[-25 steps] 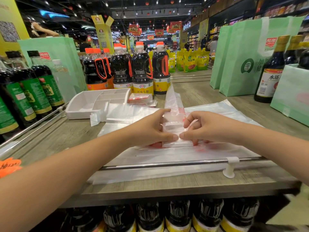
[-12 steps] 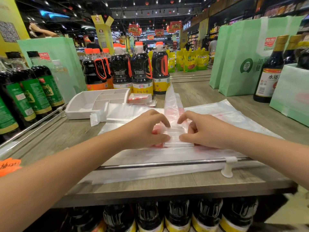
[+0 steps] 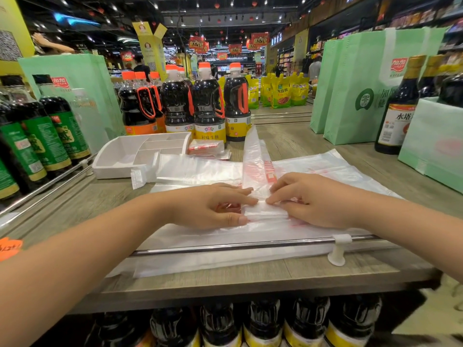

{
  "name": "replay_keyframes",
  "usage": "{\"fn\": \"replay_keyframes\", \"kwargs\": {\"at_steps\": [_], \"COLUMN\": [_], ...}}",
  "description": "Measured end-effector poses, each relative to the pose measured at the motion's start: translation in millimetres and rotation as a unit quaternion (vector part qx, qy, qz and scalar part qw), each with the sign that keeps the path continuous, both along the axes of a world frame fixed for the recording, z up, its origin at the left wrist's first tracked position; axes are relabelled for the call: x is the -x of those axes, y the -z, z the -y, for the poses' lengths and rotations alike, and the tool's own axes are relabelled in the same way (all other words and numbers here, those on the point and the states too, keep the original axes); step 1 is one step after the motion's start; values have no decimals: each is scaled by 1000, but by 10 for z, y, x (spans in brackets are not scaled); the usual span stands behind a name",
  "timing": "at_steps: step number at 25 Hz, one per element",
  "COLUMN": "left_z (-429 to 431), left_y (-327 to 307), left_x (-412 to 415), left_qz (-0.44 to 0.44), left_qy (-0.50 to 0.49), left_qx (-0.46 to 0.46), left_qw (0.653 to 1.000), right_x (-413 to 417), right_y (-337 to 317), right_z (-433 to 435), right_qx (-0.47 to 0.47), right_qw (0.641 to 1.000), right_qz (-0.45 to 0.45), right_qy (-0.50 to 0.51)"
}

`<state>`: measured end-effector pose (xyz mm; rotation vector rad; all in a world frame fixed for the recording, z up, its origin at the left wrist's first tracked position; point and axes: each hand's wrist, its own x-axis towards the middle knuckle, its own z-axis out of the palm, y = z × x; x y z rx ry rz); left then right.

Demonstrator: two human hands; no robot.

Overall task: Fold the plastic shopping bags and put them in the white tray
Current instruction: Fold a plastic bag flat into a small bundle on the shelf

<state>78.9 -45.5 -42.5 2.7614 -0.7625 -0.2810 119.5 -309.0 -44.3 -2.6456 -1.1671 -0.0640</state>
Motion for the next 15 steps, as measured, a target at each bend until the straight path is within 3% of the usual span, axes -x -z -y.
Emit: {"fn": "replay_keyframes", "kwargs": {"at_steps": [7,11,15], "left_z": [32,80,189], "left_y": [-10,-24,-30], "left_x": [-66,-45,-50], "left_qz": [71,132,217], "left_qy": [20,24,24], "left_qx": [-85,-101,-125], "left_qw": [994,986,968], "right_x": [-25,-64,-134], "right_y": [-23,-25,14], "right_z": [34,28,39], "right_qx": [100,98,45], "right_qw": [994,992,998], "right_qz": [42,69,26], "right_qy": [-13,-32,-32]}}
